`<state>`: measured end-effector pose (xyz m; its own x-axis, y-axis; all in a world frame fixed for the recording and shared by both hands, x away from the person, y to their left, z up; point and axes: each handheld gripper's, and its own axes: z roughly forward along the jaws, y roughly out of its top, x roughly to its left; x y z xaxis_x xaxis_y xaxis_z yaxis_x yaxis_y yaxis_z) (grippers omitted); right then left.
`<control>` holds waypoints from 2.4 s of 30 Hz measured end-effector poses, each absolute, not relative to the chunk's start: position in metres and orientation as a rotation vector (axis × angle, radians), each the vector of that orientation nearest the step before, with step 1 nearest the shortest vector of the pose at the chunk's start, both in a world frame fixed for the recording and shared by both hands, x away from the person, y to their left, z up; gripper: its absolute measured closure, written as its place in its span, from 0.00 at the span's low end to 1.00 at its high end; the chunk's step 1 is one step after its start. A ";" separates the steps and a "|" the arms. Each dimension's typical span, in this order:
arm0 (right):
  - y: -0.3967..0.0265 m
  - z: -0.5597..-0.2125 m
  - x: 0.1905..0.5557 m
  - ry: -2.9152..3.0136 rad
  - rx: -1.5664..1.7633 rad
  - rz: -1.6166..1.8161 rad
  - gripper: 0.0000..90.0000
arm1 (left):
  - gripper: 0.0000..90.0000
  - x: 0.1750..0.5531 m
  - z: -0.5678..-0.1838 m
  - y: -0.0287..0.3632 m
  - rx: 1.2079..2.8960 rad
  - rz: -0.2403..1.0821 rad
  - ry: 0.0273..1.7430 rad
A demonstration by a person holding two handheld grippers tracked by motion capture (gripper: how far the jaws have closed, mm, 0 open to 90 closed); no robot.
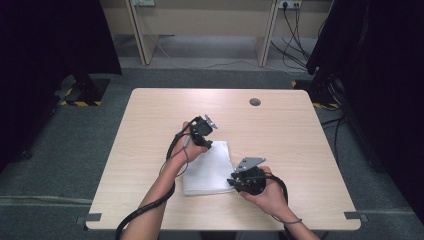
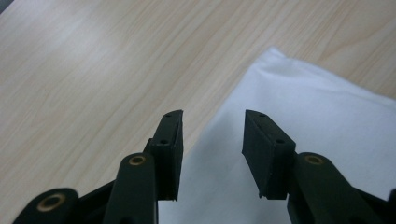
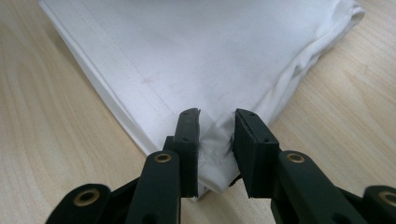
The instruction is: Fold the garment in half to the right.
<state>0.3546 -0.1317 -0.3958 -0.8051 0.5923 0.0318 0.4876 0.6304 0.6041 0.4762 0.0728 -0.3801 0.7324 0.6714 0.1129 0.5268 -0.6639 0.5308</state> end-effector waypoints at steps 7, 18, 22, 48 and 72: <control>-0.133 -0.397 0.354 2.682 0.908 0.929 0.79 | 0.65 0.477 -0.399 0.073 2.478 0.406 0.934; -0.134 -0.399 0.352 2.684 0.917 0.945 0.79 | 0.64 0.475 -0.404 0.067 2.490 0.426 0.947; -0.133 -0.399 0.350 2.690 0.918 0.937 0.79 | 0.64 0.476 -0.405 0.066 2.491 0.437 0.923; -0.141 -0.396 0.354 2.637 0.999 0.941 0.72 | 0.61 0.470 -0.406 0.067 2.462 0.452 0.906; -0.141 -0.399 0.360 2.672 1.054 0.957 0.70 | 0.59 0.442 -0.404 0.090 2.401 0.460 0.877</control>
<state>0.3598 -0.1408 -0.3995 -0.7518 0.6485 0.1194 0.5767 0.5589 0.5958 0.4418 0.0902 -0.4036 0.7301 0.6711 0.1287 0.4878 -0.6437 0.5896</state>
